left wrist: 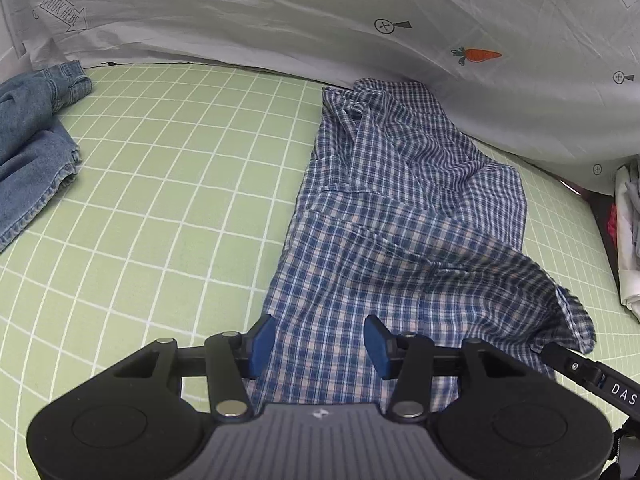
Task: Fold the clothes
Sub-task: 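Fold the hem up toward the collar with both grippers and release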
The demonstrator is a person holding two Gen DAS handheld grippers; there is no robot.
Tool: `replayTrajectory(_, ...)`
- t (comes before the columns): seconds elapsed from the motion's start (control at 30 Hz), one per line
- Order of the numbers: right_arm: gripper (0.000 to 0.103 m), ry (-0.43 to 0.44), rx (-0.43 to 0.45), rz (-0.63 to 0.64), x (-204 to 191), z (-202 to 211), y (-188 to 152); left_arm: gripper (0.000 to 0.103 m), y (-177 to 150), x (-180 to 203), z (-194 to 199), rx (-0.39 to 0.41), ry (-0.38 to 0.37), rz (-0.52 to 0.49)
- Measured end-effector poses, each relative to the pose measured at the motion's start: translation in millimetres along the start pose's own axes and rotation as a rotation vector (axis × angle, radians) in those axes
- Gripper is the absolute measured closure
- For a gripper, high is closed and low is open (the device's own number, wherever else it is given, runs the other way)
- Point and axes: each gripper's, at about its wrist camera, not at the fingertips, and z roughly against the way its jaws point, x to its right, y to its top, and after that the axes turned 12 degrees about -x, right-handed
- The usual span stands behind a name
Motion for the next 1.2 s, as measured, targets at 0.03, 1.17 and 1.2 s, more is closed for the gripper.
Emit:
replayTrajectory(0.03, 0.042, -0.007, -0.012, 0.005, -1, -8, 7, 0.049, 6, -2, -5, -0.004, 0.006, 0.007)
replayTrajectory(1.17, 0.023, 0.008, -0.203, -0.331, 40, -17, -37, 0.05, -40, -65, -30, -0.213, -0.142, 0.266)
replayTrajectory(1.2, 0.023, 0.028, -0.209, -0.35, 43, -18, -40, 0.051, -42, -66, -31, -0.216, -0.153, 0.276)
